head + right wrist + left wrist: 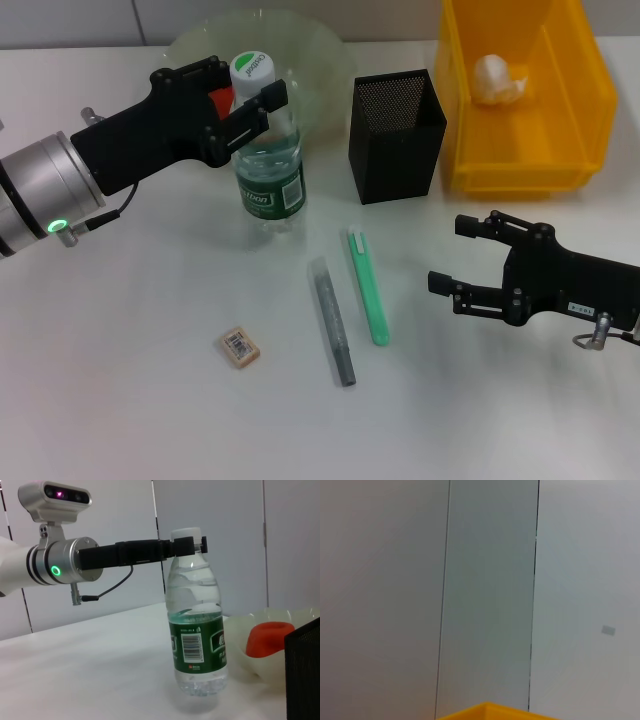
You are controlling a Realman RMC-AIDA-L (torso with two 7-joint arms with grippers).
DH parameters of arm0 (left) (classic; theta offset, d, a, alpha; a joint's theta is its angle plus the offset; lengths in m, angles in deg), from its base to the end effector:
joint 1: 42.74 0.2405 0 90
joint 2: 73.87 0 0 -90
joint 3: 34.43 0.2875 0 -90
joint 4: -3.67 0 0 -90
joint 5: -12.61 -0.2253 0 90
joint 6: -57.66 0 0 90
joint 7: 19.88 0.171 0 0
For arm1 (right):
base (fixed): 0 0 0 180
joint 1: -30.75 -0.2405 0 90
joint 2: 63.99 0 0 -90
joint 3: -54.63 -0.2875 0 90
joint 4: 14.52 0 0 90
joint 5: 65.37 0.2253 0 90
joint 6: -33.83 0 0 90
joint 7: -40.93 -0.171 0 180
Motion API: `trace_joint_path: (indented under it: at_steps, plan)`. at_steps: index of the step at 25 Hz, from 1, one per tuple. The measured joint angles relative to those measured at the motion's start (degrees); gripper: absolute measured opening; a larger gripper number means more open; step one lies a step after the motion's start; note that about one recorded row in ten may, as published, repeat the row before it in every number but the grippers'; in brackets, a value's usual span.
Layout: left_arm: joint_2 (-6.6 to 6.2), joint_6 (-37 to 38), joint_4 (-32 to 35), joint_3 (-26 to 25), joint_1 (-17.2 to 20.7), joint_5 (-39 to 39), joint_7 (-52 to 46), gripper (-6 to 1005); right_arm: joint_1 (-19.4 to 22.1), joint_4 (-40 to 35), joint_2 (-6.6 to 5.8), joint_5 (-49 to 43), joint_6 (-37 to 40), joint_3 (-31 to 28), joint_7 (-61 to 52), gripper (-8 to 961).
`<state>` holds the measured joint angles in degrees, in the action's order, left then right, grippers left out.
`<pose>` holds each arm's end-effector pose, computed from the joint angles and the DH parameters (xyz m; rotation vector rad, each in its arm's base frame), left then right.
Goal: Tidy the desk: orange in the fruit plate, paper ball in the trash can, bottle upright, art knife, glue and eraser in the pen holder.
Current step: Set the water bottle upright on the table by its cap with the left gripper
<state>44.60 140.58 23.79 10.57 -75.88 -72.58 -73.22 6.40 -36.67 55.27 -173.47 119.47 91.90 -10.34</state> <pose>-0.2550 0.3921 -0.0486 -2.3950 -0.3447 -1.0411 0.3272 0.3168 -0.0750 -2.5957 0.4332 0.7630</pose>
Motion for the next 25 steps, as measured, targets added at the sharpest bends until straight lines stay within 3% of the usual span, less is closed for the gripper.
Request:
trace_joint_path:
  at_steps: [8, 16, 25]
  plan:
    - [-0.05, -1.6, 0.2, -0.9, 1.4, 0.2, 0.5, 444, 0.0, 0.0, 0.00, 0.1, 0.0, 0.0, -0.2, 835]
    - [-0.30, -4.8, 1.4, -5.1, 3.5, 0.2, 2.1, 453, 0.0, 0.0, 0.00, 0.1, 0.0, 0.0, -0.3, 834]
    - [-0.12, -8.9, 1.4, -7.6, 3.6, 0.3, 3.7, 462, 0.0, 0.0, 0.00, 0.2, 0.0, 0.1, -0.8, 834]
